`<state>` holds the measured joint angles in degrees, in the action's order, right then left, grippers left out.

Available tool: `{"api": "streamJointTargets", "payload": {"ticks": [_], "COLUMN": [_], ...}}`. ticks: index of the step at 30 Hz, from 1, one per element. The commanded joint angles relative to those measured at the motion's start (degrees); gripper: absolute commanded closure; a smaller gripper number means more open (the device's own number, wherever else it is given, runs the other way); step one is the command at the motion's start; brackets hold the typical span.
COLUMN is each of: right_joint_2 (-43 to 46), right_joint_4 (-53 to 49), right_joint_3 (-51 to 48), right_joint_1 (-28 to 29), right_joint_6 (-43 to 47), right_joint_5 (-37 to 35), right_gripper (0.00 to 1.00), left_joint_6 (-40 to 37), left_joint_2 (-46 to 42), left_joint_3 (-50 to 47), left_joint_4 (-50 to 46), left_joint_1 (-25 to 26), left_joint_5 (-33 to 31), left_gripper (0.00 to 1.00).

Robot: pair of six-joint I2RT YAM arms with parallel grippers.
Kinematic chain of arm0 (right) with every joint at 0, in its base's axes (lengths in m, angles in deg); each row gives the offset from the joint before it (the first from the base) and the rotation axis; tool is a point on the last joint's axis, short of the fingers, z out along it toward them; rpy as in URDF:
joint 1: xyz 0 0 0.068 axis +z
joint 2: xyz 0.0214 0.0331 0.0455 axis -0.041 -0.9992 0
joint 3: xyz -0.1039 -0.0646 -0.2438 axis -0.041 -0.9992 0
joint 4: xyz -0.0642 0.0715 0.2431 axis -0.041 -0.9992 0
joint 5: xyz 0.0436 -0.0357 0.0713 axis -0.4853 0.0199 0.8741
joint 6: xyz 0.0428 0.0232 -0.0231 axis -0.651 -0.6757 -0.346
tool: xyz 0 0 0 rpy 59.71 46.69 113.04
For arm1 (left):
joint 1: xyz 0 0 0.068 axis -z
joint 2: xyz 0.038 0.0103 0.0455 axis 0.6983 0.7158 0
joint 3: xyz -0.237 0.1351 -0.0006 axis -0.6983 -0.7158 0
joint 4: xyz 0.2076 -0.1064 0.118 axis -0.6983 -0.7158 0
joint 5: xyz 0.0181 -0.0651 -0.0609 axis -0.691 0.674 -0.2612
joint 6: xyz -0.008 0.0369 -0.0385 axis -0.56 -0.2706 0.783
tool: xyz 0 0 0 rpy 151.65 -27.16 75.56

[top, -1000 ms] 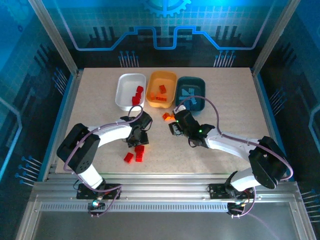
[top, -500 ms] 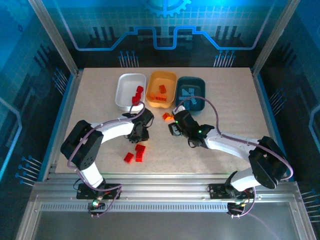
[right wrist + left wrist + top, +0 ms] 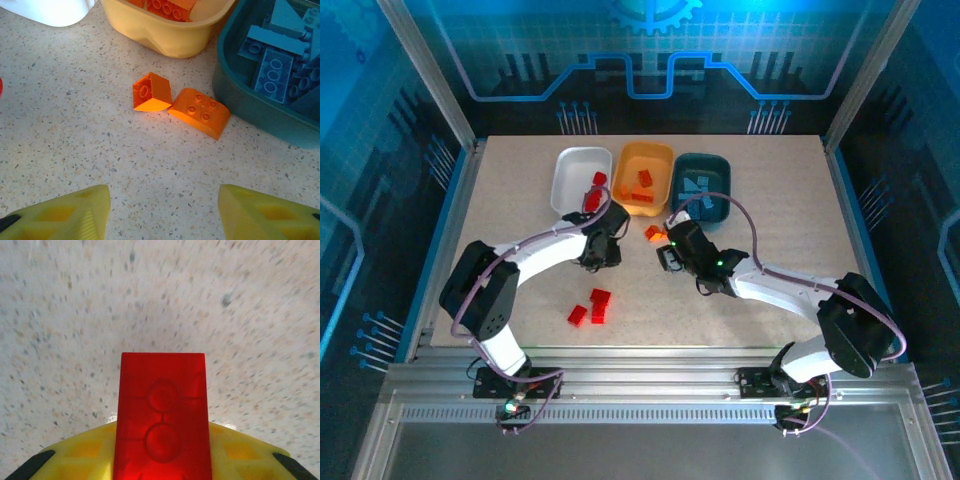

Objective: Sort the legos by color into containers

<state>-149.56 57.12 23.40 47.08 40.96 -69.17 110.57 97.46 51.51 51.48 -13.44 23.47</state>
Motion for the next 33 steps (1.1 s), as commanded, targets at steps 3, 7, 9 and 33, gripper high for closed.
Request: {"api": "streamJointTargets", "payload": {"ticks": [3,7,9,33], "right_joint_2": [0.93,0.89,0.67,-2.37], "right_joint_4": [-0.16,-0.13,-0.06,0.22], "right_joint_3": [0.64,0.55,0.53,1.22], "right_joint_1": [1.03,1.03,1.06,0.84], "right_joint_6": [0.84,0.86,0.85,0.49], "right_joint_5": [-2.45,-2.56,-2.72,-3.67], "right_gripper": [0.40,0.40,0.40,0.32], "left_joint_6": [-6.12,-8.60,-10.20,-12.39], "left_joint_2": [1.75,6.77,10.66,25.74], "left_joint_3": [11.05,21.12,27.63,50.12], "left_joint_4": [-3.74,-4.58,-6.06,-11.78], "left_joint_1": [-6.30,-11.59,-13.38,-20.77], "left_joint_5": [-0.08,3.93,4.61,11.17], "left_gripper": [0.66,0.66,0.64,0.11]}}
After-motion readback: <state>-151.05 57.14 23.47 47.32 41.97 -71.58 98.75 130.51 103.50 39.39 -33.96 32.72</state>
